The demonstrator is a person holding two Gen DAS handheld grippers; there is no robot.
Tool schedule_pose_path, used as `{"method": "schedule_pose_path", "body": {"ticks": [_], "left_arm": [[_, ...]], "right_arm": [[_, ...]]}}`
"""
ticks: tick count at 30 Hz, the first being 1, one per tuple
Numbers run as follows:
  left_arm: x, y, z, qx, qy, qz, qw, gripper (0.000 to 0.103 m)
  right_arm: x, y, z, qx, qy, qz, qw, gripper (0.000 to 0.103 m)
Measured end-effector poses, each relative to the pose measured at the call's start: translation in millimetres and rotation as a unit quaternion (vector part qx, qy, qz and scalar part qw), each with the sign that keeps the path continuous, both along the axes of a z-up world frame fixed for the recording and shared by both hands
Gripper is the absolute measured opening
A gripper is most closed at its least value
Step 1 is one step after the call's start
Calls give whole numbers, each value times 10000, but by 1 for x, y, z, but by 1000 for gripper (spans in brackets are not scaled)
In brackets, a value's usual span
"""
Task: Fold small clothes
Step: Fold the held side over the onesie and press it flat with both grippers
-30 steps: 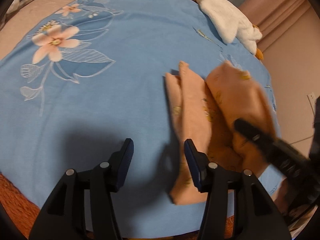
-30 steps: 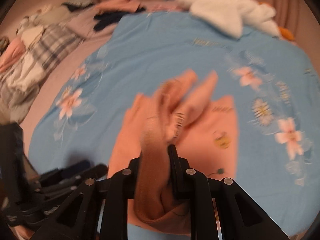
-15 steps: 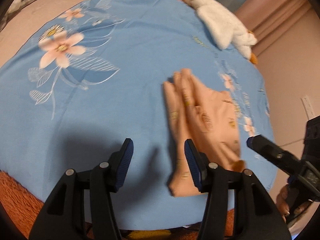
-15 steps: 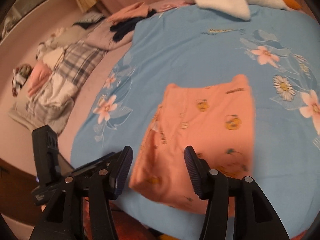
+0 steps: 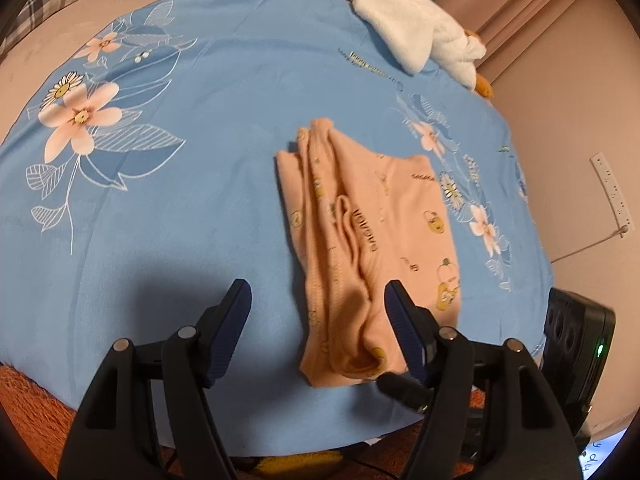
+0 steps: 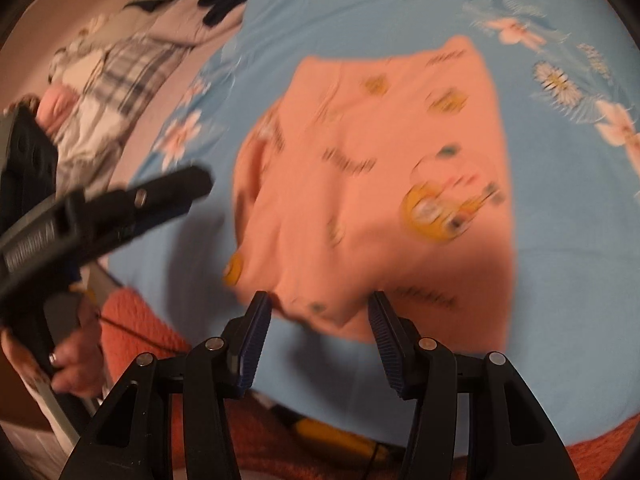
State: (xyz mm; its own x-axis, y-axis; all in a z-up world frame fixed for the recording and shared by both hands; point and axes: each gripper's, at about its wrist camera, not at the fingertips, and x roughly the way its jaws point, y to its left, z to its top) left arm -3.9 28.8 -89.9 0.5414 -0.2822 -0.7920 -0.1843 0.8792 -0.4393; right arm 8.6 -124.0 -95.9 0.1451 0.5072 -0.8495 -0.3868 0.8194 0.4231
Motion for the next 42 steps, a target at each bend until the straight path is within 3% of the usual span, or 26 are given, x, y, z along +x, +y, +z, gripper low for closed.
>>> {"method": "schedule_pose_path", "body": {"ticks": [7, 8, 9, 10, 13, 16, 19, 22, 23, 26, 29, 31, 37, 39, 42], "left_arm": [[10, -7, -3, -39, -112, -231, 9997, 86], [14, -8, -3, -79, -156, -288, 9994, 88], [18, -9, -4, -145, -200, -360, 9990, 90], [23, -11, -6, -229, -226, -433, 9985, 91], [37, -16, -17, -392, -132, -558, 9976, 91], [52, -25, -33, -555, 57, -766, 9955, 89], [61, -32, -48, -751, 288, -884, 9928, 82], [64, -36, -54, -797, 172, -864, 9929, 77], [64, -38, -54, -722, 167, -875, 9934, 69], [65, -43, -53, -660, 196, -868, 9938, 43], [64, -43, -48, -672, 199, -774, 9945, 33], [63, -47, -37, -653, 71, -828, 9944, 30], [60, -67, 2, -507, -543, -1109, 9910, 30], [64, -73, 7, -483, -766, -1153, 9892, 30], [77, -83, 5, -462, -786, -1224, 9883, 31]], "right_arm": [[5, -20, 22, 289, -131, -323, 9990, 54], [7, -25, 27, 336, -215, -410, 9984, 56], [10, -34, 32, 370, -360, -565, 9971, 64], [15, -40, 33, 371, -474, -711, 9957, 74], [33, -57, 27, 352, -586, -1321, 9889, 75], [50, -64, 9, 450, -386, -1562, 9859, 75], [63, -56, -5, 346, -369, -1545, 9867, 75], [71, -52, -16, 605, -165, -1441, 9876, 72], [73, -49, -20, 698, -110, -1428, 9872, 70], [70, -43, -14, 584, -242, -1418, 9879, 53], [67, -41, -3, 597, -403, -1367, 9880, 35], [66, -44, 8, 684, -526, -1338, 9872, 30], [68, -62, 43, 813, -1039, -1397, 9814, 29], [72, -69, 47, 811, -1199, -1447, 9788, 29], [78, -75, 43, 679, -1262, -1519, 9780, 29]]}}
